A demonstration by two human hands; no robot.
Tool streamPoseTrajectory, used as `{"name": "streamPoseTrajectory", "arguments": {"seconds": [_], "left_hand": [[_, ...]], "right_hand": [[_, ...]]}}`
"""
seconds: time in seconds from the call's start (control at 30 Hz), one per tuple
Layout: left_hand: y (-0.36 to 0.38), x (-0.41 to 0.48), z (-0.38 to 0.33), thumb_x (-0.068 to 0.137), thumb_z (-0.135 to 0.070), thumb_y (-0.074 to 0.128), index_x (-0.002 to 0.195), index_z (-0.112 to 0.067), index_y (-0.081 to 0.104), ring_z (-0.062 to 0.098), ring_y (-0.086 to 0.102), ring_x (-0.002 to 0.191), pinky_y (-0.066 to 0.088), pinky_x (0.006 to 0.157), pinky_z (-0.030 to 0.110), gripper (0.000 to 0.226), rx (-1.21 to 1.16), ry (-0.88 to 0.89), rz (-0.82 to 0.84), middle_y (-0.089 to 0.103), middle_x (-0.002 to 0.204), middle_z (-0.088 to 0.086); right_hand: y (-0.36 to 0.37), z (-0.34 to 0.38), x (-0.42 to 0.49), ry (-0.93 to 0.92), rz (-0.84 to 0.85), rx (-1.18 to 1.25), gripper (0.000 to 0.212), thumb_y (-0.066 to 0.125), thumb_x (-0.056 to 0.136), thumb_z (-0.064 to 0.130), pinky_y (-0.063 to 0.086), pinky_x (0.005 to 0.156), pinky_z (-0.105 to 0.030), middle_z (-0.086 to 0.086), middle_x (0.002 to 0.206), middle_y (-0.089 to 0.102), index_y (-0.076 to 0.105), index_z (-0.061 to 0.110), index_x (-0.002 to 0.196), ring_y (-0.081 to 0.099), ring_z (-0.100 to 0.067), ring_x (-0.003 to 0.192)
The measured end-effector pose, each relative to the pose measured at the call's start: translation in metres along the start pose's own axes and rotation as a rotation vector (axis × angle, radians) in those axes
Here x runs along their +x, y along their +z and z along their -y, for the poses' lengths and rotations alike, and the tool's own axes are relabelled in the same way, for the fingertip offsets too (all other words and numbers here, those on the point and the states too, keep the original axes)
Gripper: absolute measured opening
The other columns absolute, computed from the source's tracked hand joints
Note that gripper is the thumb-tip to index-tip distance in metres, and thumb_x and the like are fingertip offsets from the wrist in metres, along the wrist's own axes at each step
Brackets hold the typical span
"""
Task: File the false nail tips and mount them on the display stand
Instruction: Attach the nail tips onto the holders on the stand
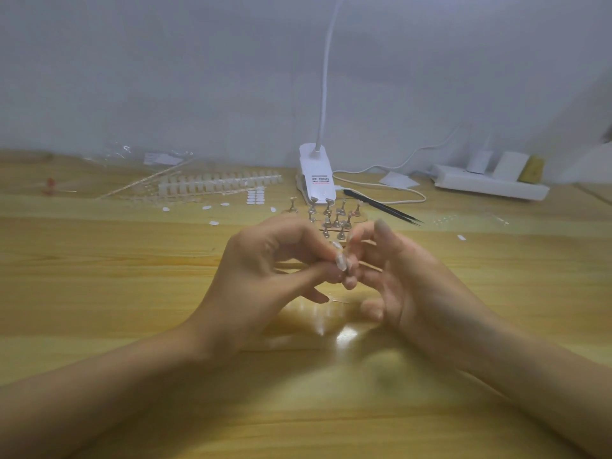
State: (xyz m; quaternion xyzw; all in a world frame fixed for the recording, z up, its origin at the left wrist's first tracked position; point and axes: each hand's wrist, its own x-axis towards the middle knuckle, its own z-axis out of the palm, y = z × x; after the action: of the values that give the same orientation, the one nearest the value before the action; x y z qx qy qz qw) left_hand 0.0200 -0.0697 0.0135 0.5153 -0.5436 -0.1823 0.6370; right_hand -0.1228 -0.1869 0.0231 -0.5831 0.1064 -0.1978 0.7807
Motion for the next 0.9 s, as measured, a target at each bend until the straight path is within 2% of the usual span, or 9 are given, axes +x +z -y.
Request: {"name": "streamPoseTrajectory", "arguments": {"seconds": [0.1,0.2,0.3,0.47,0.57,0.63,0.67,0.77,0.9], "left_hand": [[-0.002,0.0,0.0,0.073,-0.012,0.078,0.077,-0.009,0.07,0.022,0.072,0.078,0.059,0.056,0.03,0.01,-0.055,-0.06,0.014,0.069,0.078,0.006],[-0.002,0.001,-0.001,0.069,-0.014,0.08,0.081,-0.011,0.062,0.022,0.071,0.077,0.058,0.055,0.032,0.022,-0.109,-0.126,0.035,0.069,0.079,0.007],[-0.004,0.002,0.001,0.069,-0.008,0.084,0.087,-0.013,0.057,0.021,0.069,0.074,0.057,0.055,0.034,0.032,-0.149,-0.158,0.061,0.068,0.08,0.01],[-0.006,0.005,0.001,0.071,-0.008,0.082,0.09,-0.014,0.06,0.02,0.069,0.073,0.056,0.054,0.029,0.029,-0.167,-0.181,0.152,0.068,0.084,0.006],[-0.018,0.013,-0.002,0.073,-0.022,0.086,0.092,-0.023,0.061,0.012,0.067,0.073,0.048,0.052,0.017,0.031,0.167,-0.071,0.197,0.07,0.092,-0.006],[-0.03,0.018,-0.001,0.072,-0.03,0.086,0.089,-0.029,0.061,0.008,0.063,0.076,0.039,0.057,0.006,0.03,0.533,0.063,0.279,0.066,0.092,-0.016],[-0.034,0.019,0.0,0.072,-0.035,0.085,0.09,-0.032,0.061,0.007,0.062,0.08,0.039,0.059,0.007,0.03,0.642,0.088,0.341,0.065,0.095,-0.019],[-0.036,0.018,0.005,0.072,-0.052,0.077,0.102,-0.041,0.056,0.003,0.057,0.091,0.05,0.073,0.027,0.038,0.771,0.02,0.493,0.057,0.104,-0.028],[-0.036,0.019,0.006,0.074,-0.055,0.072,0.104,-0.047,0.054,0.002,0.056,0.087,0.052,0.076,0.041,0.036,0.83,-0.017,0.58,0.053,0.103,-0.027]], "right_hand": [[-0.011,0.006,-0.001,-0.117,-0.003,-0.319,0.009,0.069,0.086,0.023,0.048,0.044,-0.021,-0.003,0.086,0.066,0.067,0.023,0.094,0.062,-0.01,0.072],[-0.012,0.007,-0.003,-0.201,0.03,-0.542,0.015,0.074,0.081,0.013,0.05,0.047,-0.023,-0.002,0.091,0.067,0.071,0.025,0.089,0.063,-0.01,0.073],[-0.01,0.006,-0.003,-0.242,0.044,-0.578,0.011,0.078,0.077,0.012,0.049,0.044,-0.023,0.003,0.087,0.068,0.073,0.02,0.082,0.061,-0.008,0.072],[-0.01,0.009,-0.001,-0.265,0.046,-0.57,0.01,0.083,0.073,0.015,0.045,0.044,-0.022,-0.001,0.08,0.069,0.074,0.017,0.075,0.056,-0.014,0.072],[-0.02,0.022,0.009,-0.273,-0.098,-0.702,0.015,0.087,0.069,0.03,0.049,0.053,-0.02,0.008,0.081,0.072,0.073,0.024,0.073,0.051,-0.005,0.071],[-0.036,0.03,0.017,-0.2,-0.25,-0.764,0.019,0.084,0.068,0.034,0.06,0.068,-0.031,0.014,0.085,0.072,0.073,0.02,0.075,0.048,-0.003,0.073],[-0.043,0.032,0.02,-0.155,-0.295,-0.758,0.017,0.084,0.07,0.029,0.063,0.07,-0.035,0.013,0.087,0.071,0.073,0.018,0.075,0.048,-0.005,0.074],[-0.051,0.029,0.026,-0.083,-0.275,-0.85,0.011,0.085,0.074,0.018,0.051,0.053,-0.017,-0.001,0.085,0.071,0.074,0.018,0.073,0.049,-0.009,0.068],[-0.051,0.022,0.033,-0.097,-0.225,-0.965,0.017,0.085,0.075,0.014,0.038,0.055,-0.013,0.017,0.07,0.069,0.073,0.024,0.068,0.045,0.0,0.065]]}}
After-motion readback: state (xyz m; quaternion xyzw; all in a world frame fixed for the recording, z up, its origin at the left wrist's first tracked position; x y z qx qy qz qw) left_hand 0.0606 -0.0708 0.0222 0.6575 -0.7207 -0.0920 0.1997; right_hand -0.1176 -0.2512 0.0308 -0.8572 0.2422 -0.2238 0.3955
